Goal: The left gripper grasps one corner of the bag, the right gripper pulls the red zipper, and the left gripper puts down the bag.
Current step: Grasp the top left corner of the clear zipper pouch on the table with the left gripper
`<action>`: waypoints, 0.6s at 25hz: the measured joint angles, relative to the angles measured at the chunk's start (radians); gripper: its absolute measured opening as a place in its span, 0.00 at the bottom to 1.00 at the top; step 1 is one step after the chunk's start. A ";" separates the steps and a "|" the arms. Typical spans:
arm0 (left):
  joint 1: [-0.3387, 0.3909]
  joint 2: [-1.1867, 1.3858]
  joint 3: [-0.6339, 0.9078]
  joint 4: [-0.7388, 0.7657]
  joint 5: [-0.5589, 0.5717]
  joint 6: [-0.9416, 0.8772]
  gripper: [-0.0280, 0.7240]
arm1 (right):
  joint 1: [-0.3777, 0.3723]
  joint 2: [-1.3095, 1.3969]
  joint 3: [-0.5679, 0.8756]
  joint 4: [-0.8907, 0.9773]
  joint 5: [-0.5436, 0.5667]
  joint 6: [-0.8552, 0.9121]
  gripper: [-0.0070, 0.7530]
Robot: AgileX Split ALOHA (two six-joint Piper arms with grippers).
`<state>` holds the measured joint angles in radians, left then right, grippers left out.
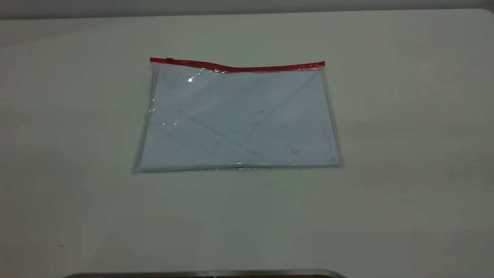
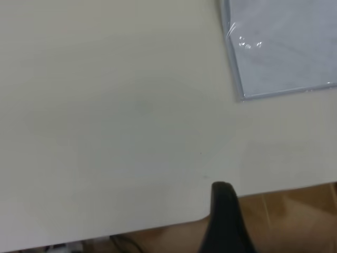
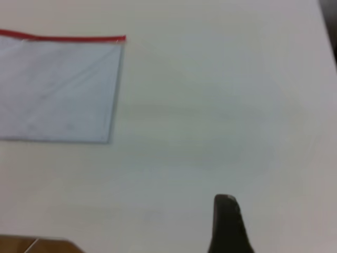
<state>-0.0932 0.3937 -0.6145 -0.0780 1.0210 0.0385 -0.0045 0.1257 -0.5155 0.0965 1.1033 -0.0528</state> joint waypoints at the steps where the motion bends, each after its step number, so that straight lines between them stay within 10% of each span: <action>1: 0.000 0.057 -0.019 -0.001 -0.025 0.000 0.82 | 0.000 0.021 -0.001 0.002 -0.012 -0.001 0.72; 15: 0.000 0.745 -0.170 -0.208 -0.469 0.065 0.82 | 0.000 0.235 -0.023 0.005 -0.116 -0.031 0.72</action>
<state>-0.0932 1.1383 -0.7844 -0.2864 0.5523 0.1030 -0.0045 0.3606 -0.5386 0.1017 0.9874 -0.0839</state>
